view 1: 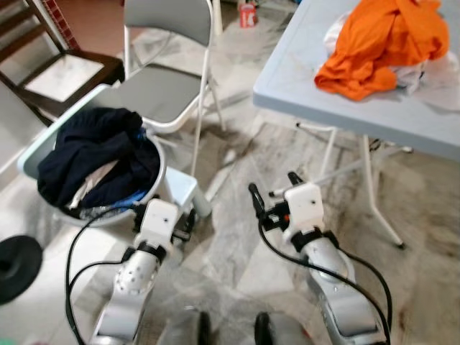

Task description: Hang hanger

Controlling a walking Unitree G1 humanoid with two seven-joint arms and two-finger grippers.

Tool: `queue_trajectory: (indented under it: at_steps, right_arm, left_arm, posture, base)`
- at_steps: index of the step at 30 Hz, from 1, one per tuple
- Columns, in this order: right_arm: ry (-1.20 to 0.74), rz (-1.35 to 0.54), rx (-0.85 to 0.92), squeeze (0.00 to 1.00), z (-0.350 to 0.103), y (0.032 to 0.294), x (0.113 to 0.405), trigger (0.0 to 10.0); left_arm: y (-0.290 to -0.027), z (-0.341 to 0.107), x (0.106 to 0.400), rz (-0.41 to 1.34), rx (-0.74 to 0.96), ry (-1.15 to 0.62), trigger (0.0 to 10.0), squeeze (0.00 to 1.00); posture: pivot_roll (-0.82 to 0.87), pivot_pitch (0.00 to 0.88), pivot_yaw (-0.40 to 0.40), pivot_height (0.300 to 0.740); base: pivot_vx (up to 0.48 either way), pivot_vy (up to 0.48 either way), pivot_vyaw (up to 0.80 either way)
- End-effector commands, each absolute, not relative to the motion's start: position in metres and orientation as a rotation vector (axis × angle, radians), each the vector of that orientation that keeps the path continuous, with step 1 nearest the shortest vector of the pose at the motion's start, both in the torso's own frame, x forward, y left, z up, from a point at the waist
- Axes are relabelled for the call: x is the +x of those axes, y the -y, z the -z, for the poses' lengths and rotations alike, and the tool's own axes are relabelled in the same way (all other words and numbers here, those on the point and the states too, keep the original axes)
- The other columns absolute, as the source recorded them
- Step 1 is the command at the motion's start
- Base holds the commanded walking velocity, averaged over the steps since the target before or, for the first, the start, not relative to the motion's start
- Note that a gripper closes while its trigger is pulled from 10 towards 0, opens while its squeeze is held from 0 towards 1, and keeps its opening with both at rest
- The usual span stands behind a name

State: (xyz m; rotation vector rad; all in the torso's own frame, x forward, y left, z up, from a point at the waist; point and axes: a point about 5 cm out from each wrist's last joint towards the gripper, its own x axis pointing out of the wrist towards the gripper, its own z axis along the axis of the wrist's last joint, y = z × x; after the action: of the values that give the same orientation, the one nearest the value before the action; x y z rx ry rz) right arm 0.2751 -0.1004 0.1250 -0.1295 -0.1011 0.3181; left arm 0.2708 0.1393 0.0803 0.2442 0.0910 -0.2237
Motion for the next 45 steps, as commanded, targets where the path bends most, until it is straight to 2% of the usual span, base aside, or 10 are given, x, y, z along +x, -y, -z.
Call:
queue_trajectory:
  at_steps: [1, 13, 25, 28, 36, 42, 45]
  right_arm:
    - [0.099, -0.326, -0.118, 0.0, -0.125, 0.097, 0.274, 10.0]
    - [0.097, -0.334, -0.12, 0.0, -0.124, 0.097, 0.274, 10.0]
    - [0.089, -0.328, -0.119, 0.0, -0.123, 0.098, 0.273, 10.0]
    - [0.086, -0.331, -0.116, 0.0, -0.123, 0.097, 0.272, 10.0]
    - [0.079, -0.332, -0.115, 0.0, -0.122, 0.098, 0.27, 10.0]
    - [0.065, -0.345, -0.115, 0.0, -0.122, 0.099, 0.265, 10.0]
    - [0.057, -0.382, -0.101, 0.0, -0.121, 0.097, 0.26, 10.0]
  left_arm:
    - [-0.144, -0.08, 0.27, 0.215, 0.251, -0.098, 10.0, 0.0]
    - [-0.146, -0.08, 0.27, 0.178, 0.253, -0.098, 10.0, 0.0]
    - [-0.157, -0.085, 0.275, 0.078, 0.25, -0.078, 10.0, 0.0]
    - [-0.171, -0.09, 0.281, -0.043, 0.261, -0.058, 10.0, 0.0]
    - [-0.194, -0.091, 0.285, -0.155, 0.253, -0.069, 10.0, 0.0]
    - [-0.211, -0.089, 0.297, -0.219, 0.185, -0.113, 10.0, 0.0]
    - [-0.222, -0.091, 0.31, -0.284, 0.087, -0.133, 10.0, 0.0]
  posture:
    - [0.03, 0.259, -0.01, 0.74]
    - [0.03, 0.263, -0.021, 0.74]
    - [0.03, 0.268, -0.019, 0.74]
    - [0.03, 0.273, -0.019, 0.74]
    - [0.02, 0.285, -0.025, 0.74]
    - [0.0, 0.319, -0.041, 0.74]
    - [-0.01, 0.326, -0.043, 0.74]
  base:
    - [0.0, 0.42, 0.0]
    - [0.0, 0.42, 0.0]
    - [0.0, 0.0, 0.0]
    - [0.0, 0.0, 0.0]
    - [0.0, 0.0, 0.0]
    - [0.0, 0.0, 0.0]
    - [0.0, 0.0, 0.0]
